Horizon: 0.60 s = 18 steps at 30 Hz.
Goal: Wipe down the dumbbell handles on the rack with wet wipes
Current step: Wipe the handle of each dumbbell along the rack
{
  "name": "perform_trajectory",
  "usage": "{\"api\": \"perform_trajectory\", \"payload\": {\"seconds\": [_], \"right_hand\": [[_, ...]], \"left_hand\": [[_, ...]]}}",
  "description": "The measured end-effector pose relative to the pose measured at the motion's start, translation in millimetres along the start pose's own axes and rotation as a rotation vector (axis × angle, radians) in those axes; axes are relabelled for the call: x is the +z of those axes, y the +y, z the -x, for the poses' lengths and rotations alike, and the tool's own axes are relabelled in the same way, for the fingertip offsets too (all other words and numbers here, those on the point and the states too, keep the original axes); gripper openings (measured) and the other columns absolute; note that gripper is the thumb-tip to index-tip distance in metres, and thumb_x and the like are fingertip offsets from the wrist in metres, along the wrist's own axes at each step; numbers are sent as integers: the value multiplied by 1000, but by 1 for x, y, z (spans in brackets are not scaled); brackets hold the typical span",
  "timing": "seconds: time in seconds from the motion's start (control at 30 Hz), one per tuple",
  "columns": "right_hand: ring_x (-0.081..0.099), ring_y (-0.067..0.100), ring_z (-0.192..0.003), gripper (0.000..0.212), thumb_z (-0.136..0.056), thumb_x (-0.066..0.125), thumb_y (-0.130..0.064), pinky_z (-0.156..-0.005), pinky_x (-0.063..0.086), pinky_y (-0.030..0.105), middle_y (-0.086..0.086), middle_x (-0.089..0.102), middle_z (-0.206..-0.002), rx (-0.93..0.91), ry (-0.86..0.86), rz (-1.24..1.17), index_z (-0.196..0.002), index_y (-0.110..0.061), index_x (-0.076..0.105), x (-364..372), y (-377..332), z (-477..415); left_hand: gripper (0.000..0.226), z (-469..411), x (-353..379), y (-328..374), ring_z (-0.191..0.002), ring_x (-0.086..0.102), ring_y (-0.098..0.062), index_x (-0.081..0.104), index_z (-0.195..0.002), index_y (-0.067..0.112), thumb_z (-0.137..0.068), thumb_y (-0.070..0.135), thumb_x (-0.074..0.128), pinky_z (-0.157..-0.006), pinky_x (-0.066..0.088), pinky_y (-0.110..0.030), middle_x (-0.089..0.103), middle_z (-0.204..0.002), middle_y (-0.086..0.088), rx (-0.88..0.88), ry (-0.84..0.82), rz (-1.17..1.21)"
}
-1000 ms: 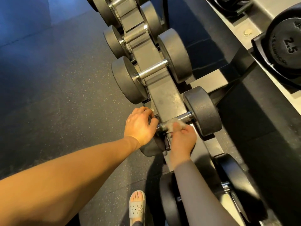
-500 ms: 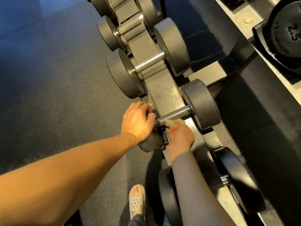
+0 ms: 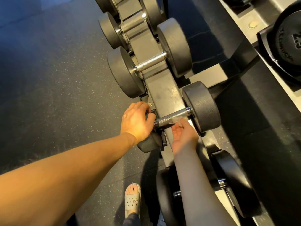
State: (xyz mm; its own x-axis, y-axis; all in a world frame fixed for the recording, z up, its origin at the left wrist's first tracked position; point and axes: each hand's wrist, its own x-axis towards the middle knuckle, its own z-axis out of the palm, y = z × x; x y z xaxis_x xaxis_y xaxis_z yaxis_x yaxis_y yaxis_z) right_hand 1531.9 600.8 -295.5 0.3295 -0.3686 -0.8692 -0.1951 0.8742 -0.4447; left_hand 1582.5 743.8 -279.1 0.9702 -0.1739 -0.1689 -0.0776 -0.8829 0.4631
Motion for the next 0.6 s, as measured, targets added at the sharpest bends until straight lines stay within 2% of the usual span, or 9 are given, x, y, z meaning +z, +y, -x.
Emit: {"api": "perform_trajectory", "payload": {"seconds": [0.03,0.13,0.2,0.27,0.33,0.37,0.43,0.47,0.6], "right_hand": [[66,18,-90,15,-96,67,-6,-86,57,30,9,69,-96,13,-28,51,-110,-5,69,1,6,5],[66,17,-82,9,-94,68,-6,-76,58,28,5,72,-87,-147,-176,608,-99,-10,74,-5,33,19],[68,16,-86,8,-93,69,-7,-79,59,31,2,72,-87,-451,-277,863,-96,-11,74,-4,34,23],[64,15,-86,9,-95,65,-10,-80,55,31,0,68,-91,-907,-395,1068,-97,-11,73,5,14,19],[58,20,-90,12,-94,62,-10,-80,47,35,4,64,-96,-1367,-420,1553,-101,-11,73,24,-13,16],[58,25,-94,13,-93,62,-11,-83,44,38,7,64,-98,-1484,-415,1844,-101,-11,72,35,-24,15],[60,29,-102,13,-95,60,-14,-89,42,39,8,67,-104,-1430,-416,2287,-103,-13,69,52,-33,18],[62,29,-103,12,-96,59,-14,-88,42,38,8,68,-106,-1327,-448,2371,-106,-13,67,57,-34,19],[60,29,-87,8,-96,61,-15,-72,40,32,7,59,-90,-953,-602,2338,-102,-10,62,77,-28,6]], "left_hand": [[28,1,0,1,-94,54,-20,60,-91,21,-85,37,37,-75,36,-32,62,-93,3,-39,16,45],[33,5,-1,6,-104,59,-24,65,-114,18,-93,30,41,-81,40,-33,68,-107,-4,-166,88,167],[37,6,-2,7,-115,59,-25,62,-132,16,-100,25,45,-93,44,-36,68,-121,-7,-231,107,201],[39,8,-2,9,-121,58,-24,62,-136,15,-102,23,44,-102,44,-37,67,-129,-7,-240,98,205],[36,8,-2,10,-119,59,-25,65,-131,15,-102,22,45,-101,45,-39,68,-126,-7,-224,99,199],[33,8,-3,10,-113,60,-26,67,-125,15,-101,21,46,-96,46,-39,70,-120,-8,-211,102,191],[25,8,-3,9,-100,60,-25,69,-110,16,-98,21,47,-85,47,-39,70,-105,-8,-192,107,186],[23,8,-2,9,-95,59,-23,68,-105,16,-97,21,47,-80,45,-37,69,-101,-7,-189,107,184],[22,8,-3,8,-89,55,-18,67,-100,15,-95,22,47,-75,41,-33,68,-96,-5,-189,110,177]]}}
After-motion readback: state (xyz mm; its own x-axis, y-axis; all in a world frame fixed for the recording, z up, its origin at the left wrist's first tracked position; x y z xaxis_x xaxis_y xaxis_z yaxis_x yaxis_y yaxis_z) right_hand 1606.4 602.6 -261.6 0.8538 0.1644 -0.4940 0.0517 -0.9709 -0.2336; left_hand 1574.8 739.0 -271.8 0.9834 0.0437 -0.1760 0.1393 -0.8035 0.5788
